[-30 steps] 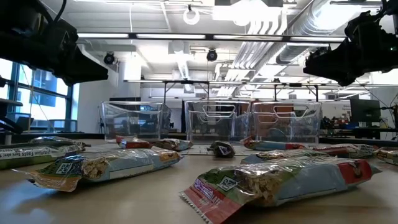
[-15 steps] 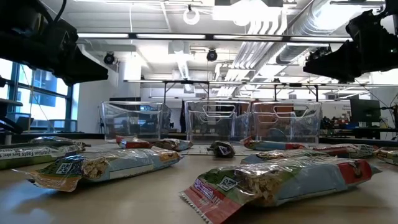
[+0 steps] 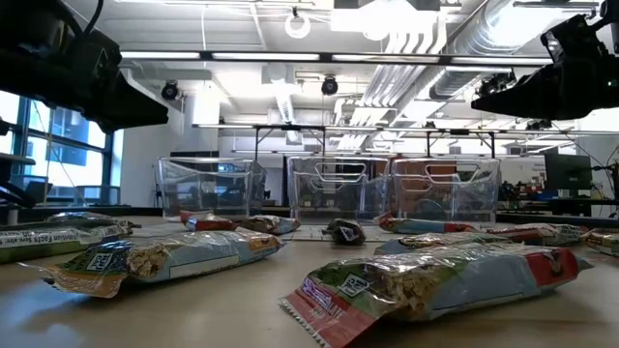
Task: Pick and place Granola Bars by type
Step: Put the red granola bar into the right transparent bin
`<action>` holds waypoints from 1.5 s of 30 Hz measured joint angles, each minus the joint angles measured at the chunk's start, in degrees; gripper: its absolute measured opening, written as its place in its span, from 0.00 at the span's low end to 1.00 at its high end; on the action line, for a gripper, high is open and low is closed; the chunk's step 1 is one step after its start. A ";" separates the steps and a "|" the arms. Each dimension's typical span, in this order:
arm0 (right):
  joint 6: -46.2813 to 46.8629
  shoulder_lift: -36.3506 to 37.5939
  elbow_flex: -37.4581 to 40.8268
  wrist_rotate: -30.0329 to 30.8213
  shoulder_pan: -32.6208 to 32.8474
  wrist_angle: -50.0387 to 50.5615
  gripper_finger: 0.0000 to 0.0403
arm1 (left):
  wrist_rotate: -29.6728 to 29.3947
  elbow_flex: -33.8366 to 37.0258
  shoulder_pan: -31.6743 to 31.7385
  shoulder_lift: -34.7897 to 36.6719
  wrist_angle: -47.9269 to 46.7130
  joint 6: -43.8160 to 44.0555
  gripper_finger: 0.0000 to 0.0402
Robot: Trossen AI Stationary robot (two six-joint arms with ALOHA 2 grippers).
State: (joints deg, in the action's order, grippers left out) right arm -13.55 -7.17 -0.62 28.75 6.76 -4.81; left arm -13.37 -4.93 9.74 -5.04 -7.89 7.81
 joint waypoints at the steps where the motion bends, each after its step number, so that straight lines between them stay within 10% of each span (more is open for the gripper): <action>1: 0.01 -0.01 0.00 0.00 0.00 -0.01 0.39 | 0.00 0.00 0.00 0.00 0.01 0.00 0.41; 27: -8.40 0.01 0.00 -7.15 -0.02 -9.99 0.39 | 6.75 0.00 -0.01 -0.11 5.28 0.02 0.41; 34: -8.43 0.01 0.00 -0.56 -0.02 -12.38 0.39 | 7.71 0.00 -0.02 -0.11 5.32 1.66 0.41; 45: 0.63 -3.76 -0.18 -8.30 0.01 -20.56 0.38 | 0.96 0.00 0.00 -0.13 14.35 -0.73 0.41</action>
State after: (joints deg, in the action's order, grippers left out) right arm -12.92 -10.93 -0.80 20.46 6.78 -25.37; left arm -12.40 -4.93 9.74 -5.17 6.46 7.08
